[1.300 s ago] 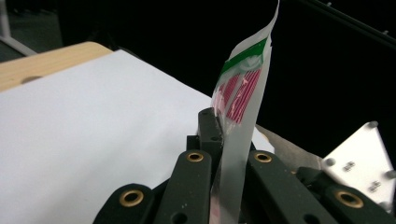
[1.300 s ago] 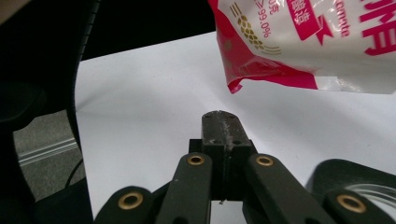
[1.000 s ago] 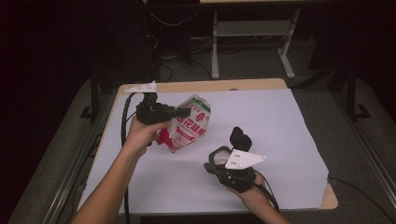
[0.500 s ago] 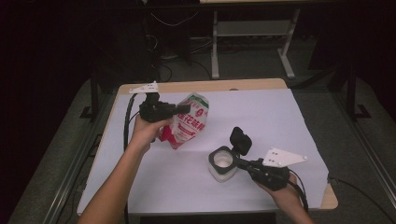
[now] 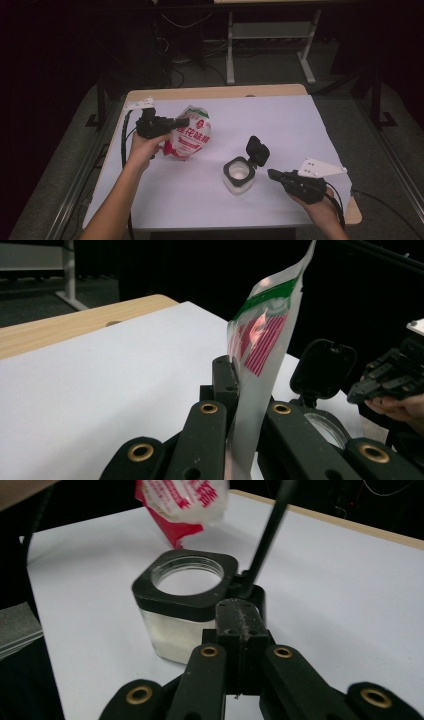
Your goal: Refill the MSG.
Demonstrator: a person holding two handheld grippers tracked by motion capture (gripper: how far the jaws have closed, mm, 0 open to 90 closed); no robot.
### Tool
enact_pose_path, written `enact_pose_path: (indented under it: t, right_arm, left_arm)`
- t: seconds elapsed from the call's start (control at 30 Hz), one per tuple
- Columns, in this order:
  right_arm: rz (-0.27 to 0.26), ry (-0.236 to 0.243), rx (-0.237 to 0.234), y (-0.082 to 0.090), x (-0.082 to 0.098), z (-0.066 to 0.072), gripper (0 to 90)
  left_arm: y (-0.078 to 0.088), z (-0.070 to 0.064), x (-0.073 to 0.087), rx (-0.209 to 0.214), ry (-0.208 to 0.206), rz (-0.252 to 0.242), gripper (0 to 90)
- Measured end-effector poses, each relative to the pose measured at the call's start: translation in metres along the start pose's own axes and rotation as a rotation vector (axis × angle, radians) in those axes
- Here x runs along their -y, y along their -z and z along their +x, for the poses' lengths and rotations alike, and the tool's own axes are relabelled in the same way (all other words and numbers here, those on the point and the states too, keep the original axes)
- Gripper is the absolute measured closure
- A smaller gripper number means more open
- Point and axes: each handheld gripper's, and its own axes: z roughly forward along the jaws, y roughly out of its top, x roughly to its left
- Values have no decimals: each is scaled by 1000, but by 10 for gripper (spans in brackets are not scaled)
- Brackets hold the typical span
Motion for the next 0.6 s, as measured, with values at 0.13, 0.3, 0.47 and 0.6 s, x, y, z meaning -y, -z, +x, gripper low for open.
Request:
enact_pose_path:
  t: [0.13,0.3,0.47,0.6]
  right_arm:
    - [0,-13,13,3,1,-6,900]
    - [11,-22,36,1,3,-14,900]
    - [40,-35,54,-2,6,-21,900]
    - [53,-35,59,-6,7,-24,900]
  left_arm:
    - [8,-1,2,-12,-9,19,898]
    - [20,-4,4,-38,-20,45,898]
    - [34,-2,10,-60,-10,45,898]
    - [43,1,17,-72,4,40,897]
